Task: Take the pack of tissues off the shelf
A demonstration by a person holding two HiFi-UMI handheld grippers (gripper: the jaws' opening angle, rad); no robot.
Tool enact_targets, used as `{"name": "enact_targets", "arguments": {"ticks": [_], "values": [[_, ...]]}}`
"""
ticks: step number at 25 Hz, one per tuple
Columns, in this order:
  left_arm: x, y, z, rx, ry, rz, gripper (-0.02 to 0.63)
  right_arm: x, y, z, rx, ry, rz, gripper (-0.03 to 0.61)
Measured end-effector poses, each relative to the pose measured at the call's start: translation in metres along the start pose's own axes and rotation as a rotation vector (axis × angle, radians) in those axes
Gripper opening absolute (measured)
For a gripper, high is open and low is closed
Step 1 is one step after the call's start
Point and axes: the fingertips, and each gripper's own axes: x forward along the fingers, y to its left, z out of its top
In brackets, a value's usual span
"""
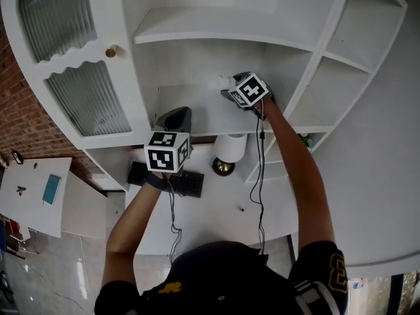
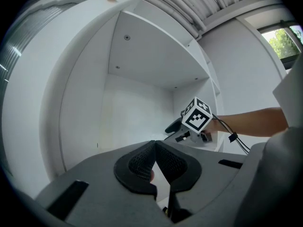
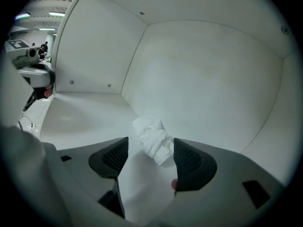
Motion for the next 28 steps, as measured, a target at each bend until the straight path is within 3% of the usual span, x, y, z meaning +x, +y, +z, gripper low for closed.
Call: {"name": "enact_targets", "arguments": {"ticks": [13,22,28], "values": [[0.016,0.008,-0.003,-0.009,0.001,0.003,0.017,0.032,-0.009,-0.005,-0.017,0.019,-0.016,0.275],[0.021,0.002,-0.007,0.05,0.017,-0.026,0.017,0.034,-0.007,-0.007,-0.015,0.021,0.001,0.272],[0.022,0.0,-0.008,0.074,0.021,-0.029,0.017,0.034,-0.004,-0.007,-0.046,0.029,-0.008,0.235]]}}
